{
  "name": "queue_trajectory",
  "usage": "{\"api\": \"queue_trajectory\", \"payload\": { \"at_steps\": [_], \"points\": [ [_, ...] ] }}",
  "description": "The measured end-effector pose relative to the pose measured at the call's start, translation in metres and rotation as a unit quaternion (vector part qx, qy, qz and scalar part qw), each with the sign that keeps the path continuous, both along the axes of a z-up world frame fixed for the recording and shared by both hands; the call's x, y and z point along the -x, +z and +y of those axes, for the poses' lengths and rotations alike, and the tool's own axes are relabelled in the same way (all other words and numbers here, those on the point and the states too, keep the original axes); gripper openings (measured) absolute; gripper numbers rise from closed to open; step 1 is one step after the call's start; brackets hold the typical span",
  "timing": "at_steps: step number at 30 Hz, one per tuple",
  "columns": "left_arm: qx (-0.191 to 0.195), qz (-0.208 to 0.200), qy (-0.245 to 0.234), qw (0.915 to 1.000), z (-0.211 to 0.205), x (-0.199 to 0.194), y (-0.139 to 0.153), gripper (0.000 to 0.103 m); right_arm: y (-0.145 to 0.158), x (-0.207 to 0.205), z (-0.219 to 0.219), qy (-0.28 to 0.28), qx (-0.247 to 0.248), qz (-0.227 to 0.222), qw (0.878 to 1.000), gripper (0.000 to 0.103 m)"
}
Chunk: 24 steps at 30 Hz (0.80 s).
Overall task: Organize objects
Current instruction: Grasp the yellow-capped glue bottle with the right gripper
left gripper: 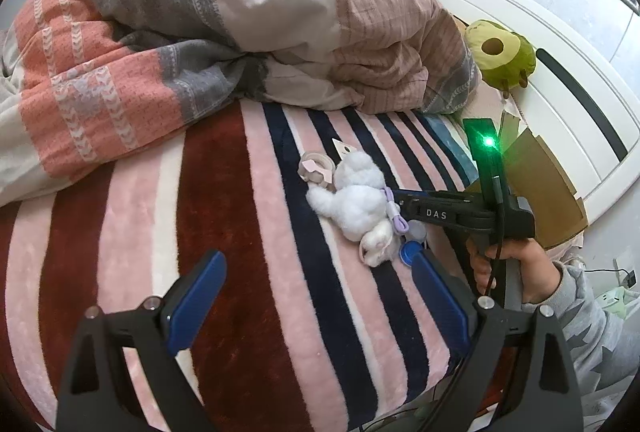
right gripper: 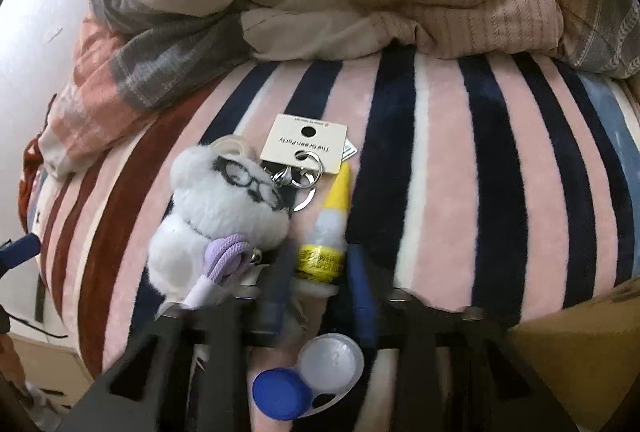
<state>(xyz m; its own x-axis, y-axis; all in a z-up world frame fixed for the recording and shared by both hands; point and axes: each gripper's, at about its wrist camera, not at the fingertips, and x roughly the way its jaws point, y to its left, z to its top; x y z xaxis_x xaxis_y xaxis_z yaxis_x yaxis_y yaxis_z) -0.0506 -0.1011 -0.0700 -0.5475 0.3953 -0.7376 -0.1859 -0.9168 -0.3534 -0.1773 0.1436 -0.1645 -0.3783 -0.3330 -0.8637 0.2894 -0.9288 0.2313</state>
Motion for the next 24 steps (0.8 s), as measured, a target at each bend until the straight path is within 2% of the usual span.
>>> {"api": "queue_trajectory", "payload": {
  "at_steps": [9, 13, 18, 19, 22, 24],
  "points": [
    [-0.007, 0.012, -0.005, 0.9999, 0.001, -0.007, 0.013, 0.093, 0.037, -0.031, -0.012, 0.039, -0.052, 0.078, 0.995, 0.018],
    [-0.026, 0.022, -0.021, 0.9992, 0.009, -0.01, 0.025, 0.093, 0.061, -0.048, -0.015, 0.072, -0.03, 0.092, 0.993, 0.018],
    [-0.048, 0.037, -0.066, 0.996, 0.037, -0.006, 0.047, 0.092, 0.095, -0.076, -0.02, 0.127, -0.001, 0.106, 0.986, 0.018],
    [-0.053, 0.038, -0.074, 0.9951, 0.043, -0.005, 0.05, 0.09, 0.101, -0.081, -0.021, 0.136, 0.003, 0.11, 0.985, 0.018],
    [-0.071, 0.035, -0.101, 0.9917, 0.062, 0.002, 0.059, 0.077, 0.12, -0.098, -0.026, 0.163, 0.014, 0.12, 0.979, 0.018],
    [-0.086, 0.023, -0.116, 0.9892, 0.074, 0.009, 0.062, 0.06, 0.13, -0.108, -0.027, 0.176, 0.022, 0.126, 0.976, 0.018]
  ]
}}
